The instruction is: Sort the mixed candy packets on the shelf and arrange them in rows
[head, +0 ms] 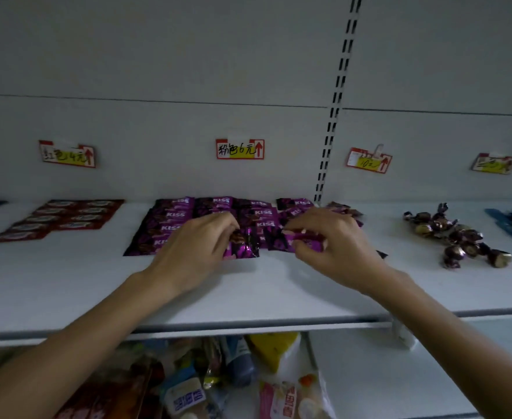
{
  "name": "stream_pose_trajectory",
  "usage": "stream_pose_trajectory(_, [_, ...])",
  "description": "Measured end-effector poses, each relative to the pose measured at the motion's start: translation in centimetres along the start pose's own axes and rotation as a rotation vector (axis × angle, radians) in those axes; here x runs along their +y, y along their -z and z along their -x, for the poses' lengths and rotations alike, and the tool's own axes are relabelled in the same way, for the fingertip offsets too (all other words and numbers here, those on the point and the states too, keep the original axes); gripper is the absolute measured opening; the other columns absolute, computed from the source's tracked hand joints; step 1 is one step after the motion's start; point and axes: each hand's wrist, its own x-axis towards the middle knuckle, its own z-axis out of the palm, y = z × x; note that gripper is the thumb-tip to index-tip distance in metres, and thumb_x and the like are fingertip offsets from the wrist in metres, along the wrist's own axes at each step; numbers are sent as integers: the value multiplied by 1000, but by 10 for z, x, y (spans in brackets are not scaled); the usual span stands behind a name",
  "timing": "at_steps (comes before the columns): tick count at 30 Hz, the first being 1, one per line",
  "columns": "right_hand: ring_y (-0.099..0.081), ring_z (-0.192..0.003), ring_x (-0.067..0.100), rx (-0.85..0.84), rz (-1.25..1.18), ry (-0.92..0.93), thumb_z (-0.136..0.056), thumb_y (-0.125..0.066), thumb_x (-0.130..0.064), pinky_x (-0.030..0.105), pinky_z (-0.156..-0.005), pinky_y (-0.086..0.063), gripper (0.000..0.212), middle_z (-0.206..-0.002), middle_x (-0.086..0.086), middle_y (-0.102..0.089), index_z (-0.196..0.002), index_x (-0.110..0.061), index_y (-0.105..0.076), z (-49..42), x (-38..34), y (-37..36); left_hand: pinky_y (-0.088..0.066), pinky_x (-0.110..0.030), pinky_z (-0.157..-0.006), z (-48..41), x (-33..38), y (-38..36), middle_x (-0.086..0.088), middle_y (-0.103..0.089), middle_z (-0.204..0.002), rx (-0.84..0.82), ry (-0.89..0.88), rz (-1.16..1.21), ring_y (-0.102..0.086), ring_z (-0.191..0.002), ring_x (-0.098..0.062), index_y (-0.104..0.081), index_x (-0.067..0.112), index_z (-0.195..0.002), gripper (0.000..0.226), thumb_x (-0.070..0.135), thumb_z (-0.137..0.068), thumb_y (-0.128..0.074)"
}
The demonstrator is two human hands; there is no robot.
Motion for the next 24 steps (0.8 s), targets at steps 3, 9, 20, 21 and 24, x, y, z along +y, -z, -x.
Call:
stream_pose_trajectory(3, [-56,-73,11,-194,56,135,-81,-62,-23,21,-66,-48,26,-92,-1,-60,-103,-11,-70,-4,-27,-20,-43,-24,-67,26,-21,15,12,-62,-89,-99,77,-35,-57,-80,-6,-63,20,-94,23,27,-96,-42])
stream_pose_trajectory(9, [-57,-77,4,-265,-160,20,-85,-40,-58,15,-66,-43,51,-89,-7,-65,-92,-18,-71,-16,-38,-32,-31,-18,-87,50,-30,36,22,-50,-109,-85,133,-20,-41,-103,5,-62,25,-115,39,32,-88,-35])
stream_pose_trajectory(20, [-52,-86,-2,-366,-92,36,-82,-69,-27,7,-68,-37,20,-92,-17,-58,-102,-30,-69,-16,-25,-36,-35,-9,-70,68,-41,49,28,-47,-93,-226,124,35,-48,-86,5,-62,33,-117,62,61,-73,-29])
stream_pose_trajectory(21, [-51,-85,-2,-360,-78,36,-82,-69,-31,5,-68,-36,21,-89,-17,-57,-102,-30,-69,-17,-26,-37,-34,-10,-69,69,-42,50,27,-47,-89,-227,125,10,-48,-84,4,-62,33,-118,63,62,-73,-29])
stream_pose_trajectory(24, [-54,-82,0,-365,-124,17,-80,-69,-36,7,-66,-39,19,-86,-15,-60,-97,-27,-70,-21,-28,-43,-36,-14,-68,71,-43,49,22,-49,-83,-179,51,-58,-43,-82,-2,-67,27,-110,53,55,-78,-37])
